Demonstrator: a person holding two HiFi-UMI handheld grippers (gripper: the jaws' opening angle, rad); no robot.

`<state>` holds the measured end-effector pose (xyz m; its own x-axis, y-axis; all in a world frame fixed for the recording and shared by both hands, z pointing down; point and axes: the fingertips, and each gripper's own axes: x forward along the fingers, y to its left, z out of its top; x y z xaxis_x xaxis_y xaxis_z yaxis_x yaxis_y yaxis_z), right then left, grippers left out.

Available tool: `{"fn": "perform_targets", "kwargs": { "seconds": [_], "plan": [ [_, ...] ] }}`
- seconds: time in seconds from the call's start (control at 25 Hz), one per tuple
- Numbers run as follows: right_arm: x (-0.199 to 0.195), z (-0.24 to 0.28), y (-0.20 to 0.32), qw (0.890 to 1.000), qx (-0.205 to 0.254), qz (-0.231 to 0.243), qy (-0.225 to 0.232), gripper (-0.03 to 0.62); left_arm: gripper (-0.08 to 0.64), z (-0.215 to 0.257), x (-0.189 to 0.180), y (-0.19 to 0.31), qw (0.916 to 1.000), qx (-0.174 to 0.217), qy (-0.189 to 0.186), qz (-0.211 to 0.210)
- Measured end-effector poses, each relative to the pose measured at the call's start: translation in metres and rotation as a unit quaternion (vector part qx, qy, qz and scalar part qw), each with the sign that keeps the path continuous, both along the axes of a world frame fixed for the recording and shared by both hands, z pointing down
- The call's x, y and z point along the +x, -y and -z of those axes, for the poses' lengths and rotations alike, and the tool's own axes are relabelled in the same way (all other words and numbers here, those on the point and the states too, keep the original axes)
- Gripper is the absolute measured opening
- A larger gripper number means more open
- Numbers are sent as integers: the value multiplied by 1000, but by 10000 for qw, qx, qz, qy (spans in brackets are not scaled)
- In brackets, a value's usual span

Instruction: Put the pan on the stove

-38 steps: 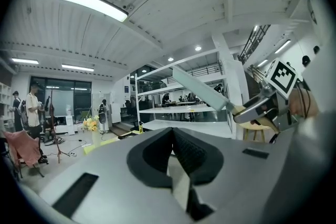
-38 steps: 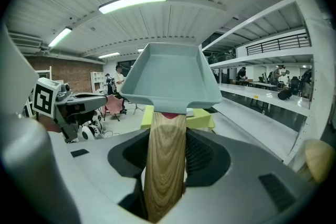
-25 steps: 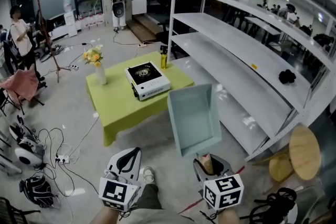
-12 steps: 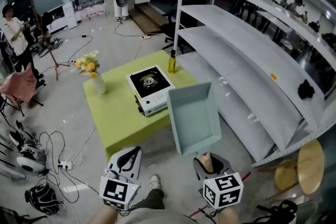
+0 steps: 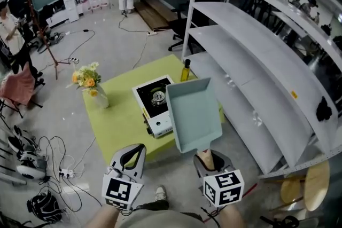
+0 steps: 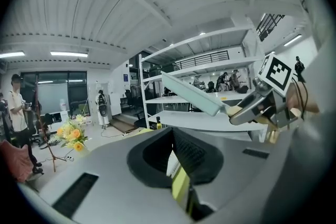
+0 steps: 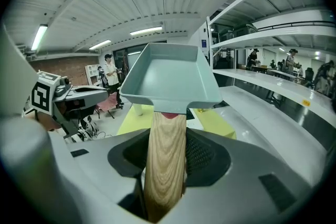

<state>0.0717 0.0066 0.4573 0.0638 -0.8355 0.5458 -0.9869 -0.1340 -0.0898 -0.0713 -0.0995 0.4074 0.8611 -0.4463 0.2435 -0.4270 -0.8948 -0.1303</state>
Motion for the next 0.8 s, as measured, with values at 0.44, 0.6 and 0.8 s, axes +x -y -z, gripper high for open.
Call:
{"fn": "perform_targets", "kwargs": {
  "seconds": [0.44,0.6,0.8],
  "plan": [
    [32,-12,85,9993,-151,335,83,175,6,-9,16,61,9990,-90,-23,430],
    [47,-20,112,9974,-266,666,115,175,6,-11,28,75,9970,-114,-10,772],
    [70,-37,148,9923,-411,1153,180,175,6,-23,48,98,9912,-191,63,1311]
  ]
}}
